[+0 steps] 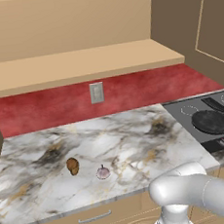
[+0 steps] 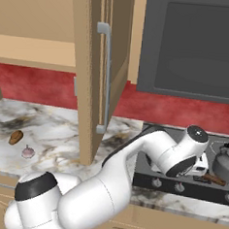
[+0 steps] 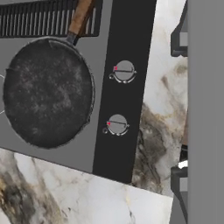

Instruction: Pick the pan from the cabinet and place it on the stove. Then turn on the stove burner for the pan.

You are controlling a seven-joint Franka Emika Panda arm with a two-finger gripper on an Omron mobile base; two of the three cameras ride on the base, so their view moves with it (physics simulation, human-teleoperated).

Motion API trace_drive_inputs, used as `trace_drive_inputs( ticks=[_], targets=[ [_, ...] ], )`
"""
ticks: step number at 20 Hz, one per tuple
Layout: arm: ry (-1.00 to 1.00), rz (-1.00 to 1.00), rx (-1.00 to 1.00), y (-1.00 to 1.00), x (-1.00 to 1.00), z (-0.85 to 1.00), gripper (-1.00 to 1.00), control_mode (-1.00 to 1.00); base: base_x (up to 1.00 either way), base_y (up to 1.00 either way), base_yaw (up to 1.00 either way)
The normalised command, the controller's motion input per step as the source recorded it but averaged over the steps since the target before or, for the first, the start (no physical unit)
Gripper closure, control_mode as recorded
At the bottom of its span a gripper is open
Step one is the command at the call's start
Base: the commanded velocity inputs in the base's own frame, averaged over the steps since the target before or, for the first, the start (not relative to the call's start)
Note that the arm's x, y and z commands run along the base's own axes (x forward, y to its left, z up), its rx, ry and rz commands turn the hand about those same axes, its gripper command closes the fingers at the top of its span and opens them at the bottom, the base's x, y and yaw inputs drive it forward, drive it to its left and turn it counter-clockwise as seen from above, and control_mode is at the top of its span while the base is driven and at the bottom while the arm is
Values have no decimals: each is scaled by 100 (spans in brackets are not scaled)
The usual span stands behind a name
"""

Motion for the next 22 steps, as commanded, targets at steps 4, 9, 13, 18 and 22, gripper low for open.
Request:
trace_drive_inputs(
  ticks=[4, 9, 13, 18, 22],
  targets=[
    [0, 9, 0, 9, -13, 0, -100, -100, 0, 0, 0],
    [0, 8, 0, 11, -13, 0, -100, -100, 0, 0, 0],
    [0, 7, 0, 14, -5, 0, -100, -100, 0, 0, 0],
    [0, 6, 0, 10, 0, 0, -100, -100, 0, 0, 0],
    [0, 4, 0, 0, 0, 0, -100, -100, 0, 0, 0]
  ],
)
